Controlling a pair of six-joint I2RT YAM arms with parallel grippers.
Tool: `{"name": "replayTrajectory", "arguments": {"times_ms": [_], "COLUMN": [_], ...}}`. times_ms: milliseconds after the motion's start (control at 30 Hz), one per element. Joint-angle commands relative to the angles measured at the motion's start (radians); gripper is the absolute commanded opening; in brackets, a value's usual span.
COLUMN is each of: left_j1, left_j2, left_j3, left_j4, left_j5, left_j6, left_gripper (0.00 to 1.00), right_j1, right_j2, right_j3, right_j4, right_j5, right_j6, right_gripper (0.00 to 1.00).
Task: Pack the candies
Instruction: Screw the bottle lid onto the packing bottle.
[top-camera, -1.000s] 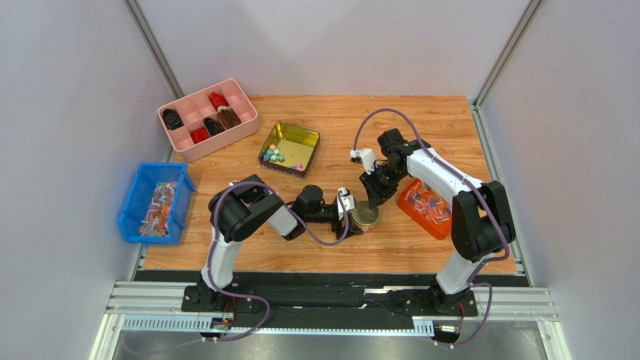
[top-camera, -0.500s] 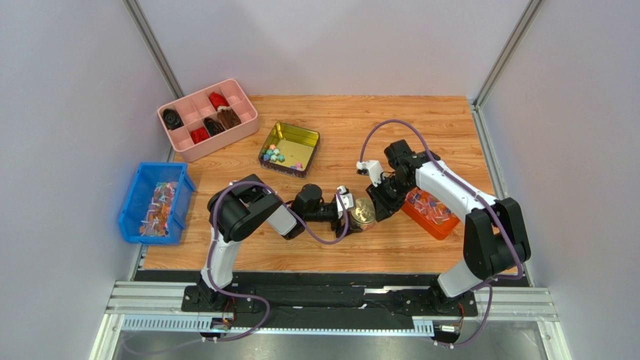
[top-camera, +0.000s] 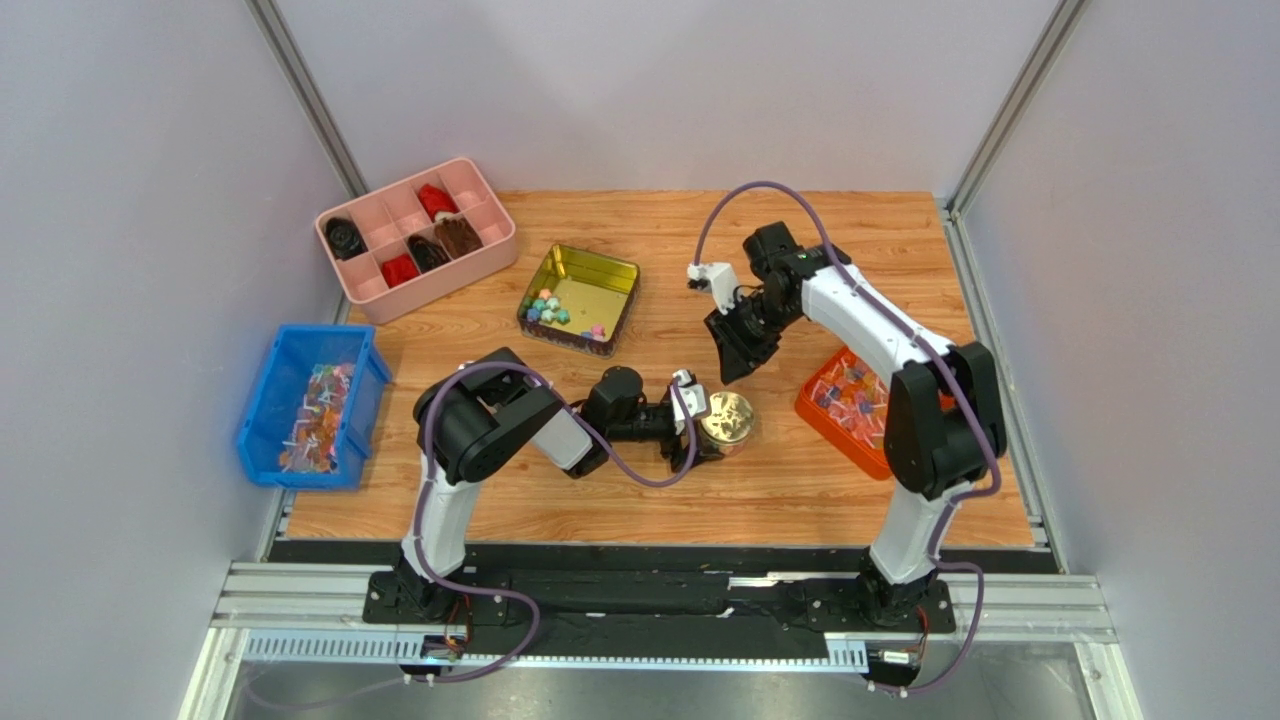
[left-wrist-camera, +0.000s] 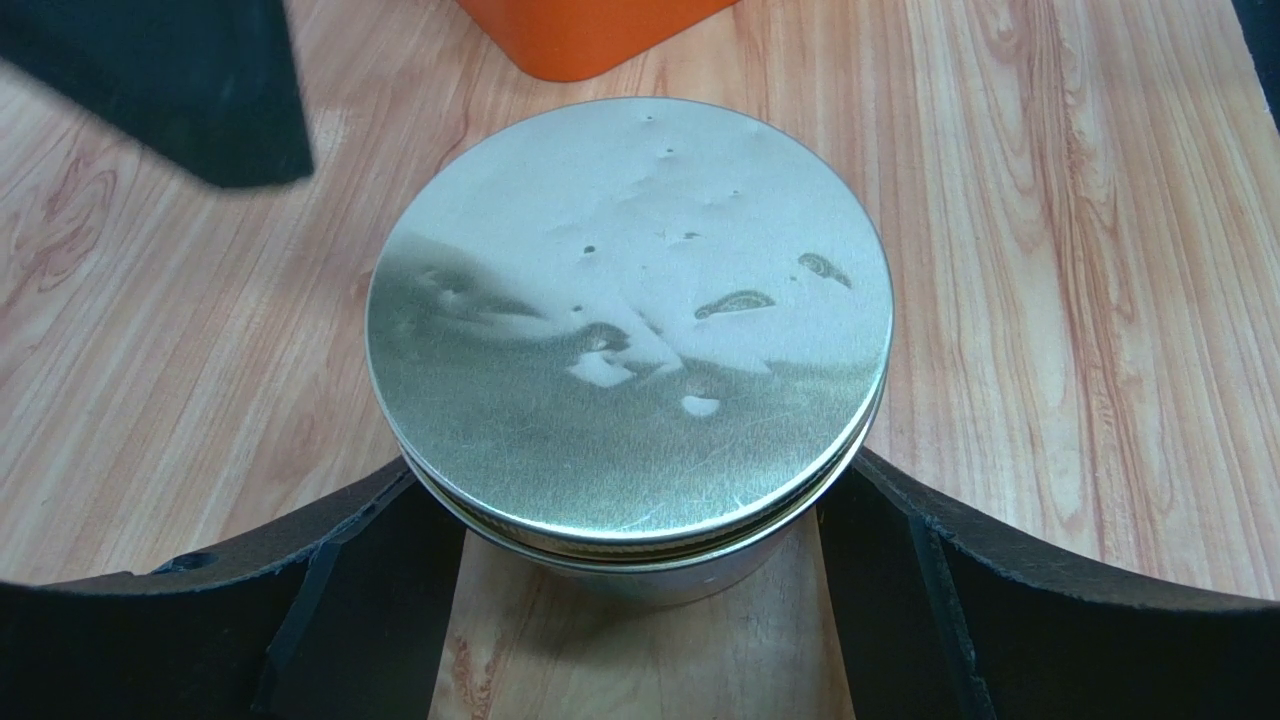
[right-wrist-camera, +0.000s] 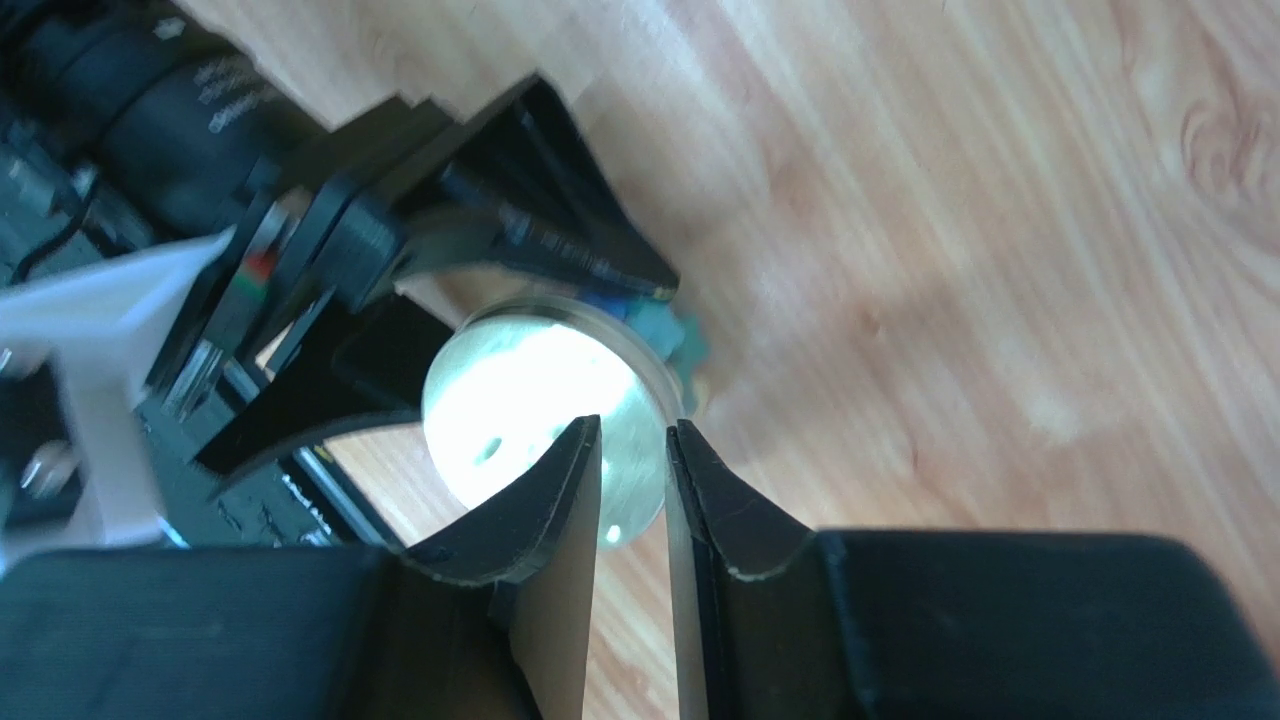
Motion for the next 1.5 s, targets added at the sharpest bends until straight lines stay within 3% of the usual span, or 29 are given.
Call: {"name": "replayTrajectory", "arguments": {"times_ms": [0,333,1467], "left_j1": [0.003,0.004,0.004], "left_j2": [-0.052,-0.051,-0.054], "left_j3": [0.002,0.005,0.008], "left_j4": [0.051,0.048,0.033], "left_j5": [-0.003,-0.002,-0.015], "left_j6": [0.030,0.028,0.026], "left_gripper": [0.00,0.00,0.00], "right_j1": [0.007,0.022,-0.004], "right_j2": [0.089,0.101,-0.238], "right_j3": [0.094,0.037,-0.366], "right_j4": [-0.034,-0.030,-0.004], "right_j5": [-0.076,-0.079,-0.023], "right_j6": [-0.022,-0.047,-0.009], "right_gripper": [0.26,0.26,0.24]}}
